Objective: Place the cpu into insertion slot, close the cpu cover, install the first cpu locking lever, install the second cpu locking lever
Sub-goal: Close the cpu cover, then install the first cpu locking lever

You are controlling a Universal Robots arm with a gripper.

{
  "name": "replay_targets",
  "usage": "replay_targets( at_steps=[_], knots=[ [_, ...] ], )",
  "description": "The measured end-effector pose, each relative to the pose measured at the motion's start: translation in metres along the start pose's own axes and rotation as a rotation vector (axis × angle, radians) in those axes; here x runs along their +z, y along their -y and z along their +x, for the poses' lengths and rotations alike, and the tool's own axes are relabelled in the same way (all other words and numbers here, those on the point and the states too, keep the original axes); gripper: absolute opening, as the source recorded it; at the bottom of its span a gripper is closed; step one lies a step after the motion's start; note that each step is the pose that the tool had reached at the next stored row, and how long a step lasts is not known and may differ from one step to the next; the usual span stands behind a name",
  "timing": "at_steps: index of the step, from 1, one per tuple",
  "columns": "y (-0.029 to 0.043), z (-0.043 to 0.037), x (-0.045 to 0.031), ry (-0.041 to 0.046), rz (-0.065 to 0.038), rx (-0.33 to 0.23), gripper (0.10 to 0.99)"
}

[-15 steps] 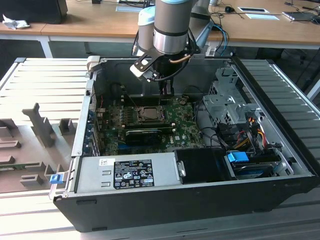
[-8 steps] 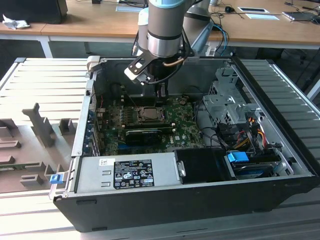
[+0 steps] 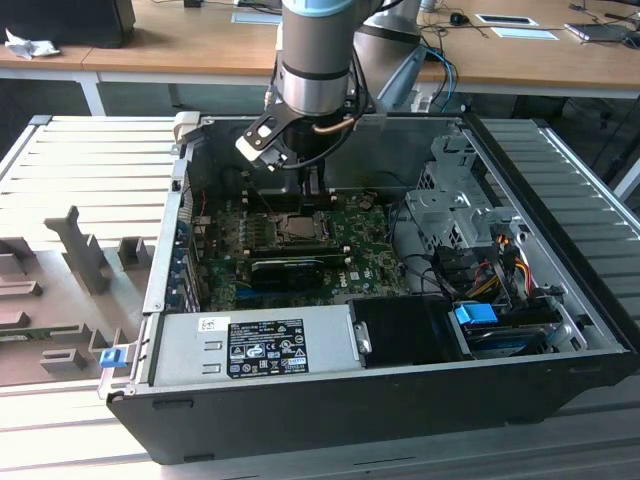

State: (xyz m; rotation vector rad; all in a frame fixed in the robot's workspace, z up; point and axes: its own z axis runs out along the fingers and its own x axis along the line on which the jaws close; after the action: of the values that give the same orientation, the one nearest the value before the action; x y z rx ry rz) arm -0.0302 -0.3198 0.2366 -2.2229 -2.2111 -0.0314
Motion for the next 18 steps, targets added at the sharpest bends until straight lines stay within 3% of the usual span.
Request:
replay_targets(
  at_steps=[7,18],
  knots=[
    [0.0096,0.0,0.0,-0.001,0.0,0.0,0.106],
    [0.01,0.0001,-0.0078,-0.001,0.0,0.0,0.106]
  ],
)
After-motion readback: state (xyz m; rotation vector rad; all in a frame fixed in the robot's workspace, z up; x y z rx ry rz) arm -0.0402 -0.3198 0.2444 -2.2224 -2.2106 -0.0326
